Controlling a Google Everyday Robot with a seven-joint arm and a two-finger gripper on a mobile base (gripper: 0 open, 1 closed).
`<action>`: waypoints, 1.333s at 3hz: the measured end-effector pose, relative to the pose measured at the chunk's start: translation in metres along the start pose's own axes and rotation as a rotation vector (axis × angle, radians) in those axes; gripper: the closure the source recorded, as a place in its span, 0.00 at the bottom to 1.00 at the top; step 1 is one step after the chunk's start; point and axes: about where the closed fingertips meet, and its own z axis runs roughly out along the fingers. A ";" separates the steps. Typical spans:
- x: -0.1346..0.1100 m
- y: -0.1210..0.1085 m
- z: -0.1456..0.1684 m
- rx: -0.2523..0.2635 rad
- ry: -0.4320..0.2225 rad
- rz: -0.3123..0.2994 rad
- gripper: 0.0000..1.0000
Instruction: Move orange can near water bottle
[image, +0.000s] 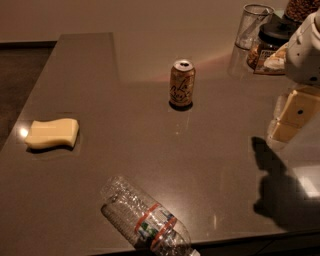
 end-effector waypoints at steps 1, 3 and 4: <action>-0.008 -0.006 0.003 0.006 -0.010 -0.002 0.00; -0.041 -0.035 0.028 -0.014 -0.045 0.019 0.00; -0.061 -0.052 0.048 -0.022 -0.082 0.030 0.00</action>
Offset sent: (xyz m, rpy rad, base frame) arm 0.0517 0.0329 -0.0092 0.0426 0.0366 -0.0108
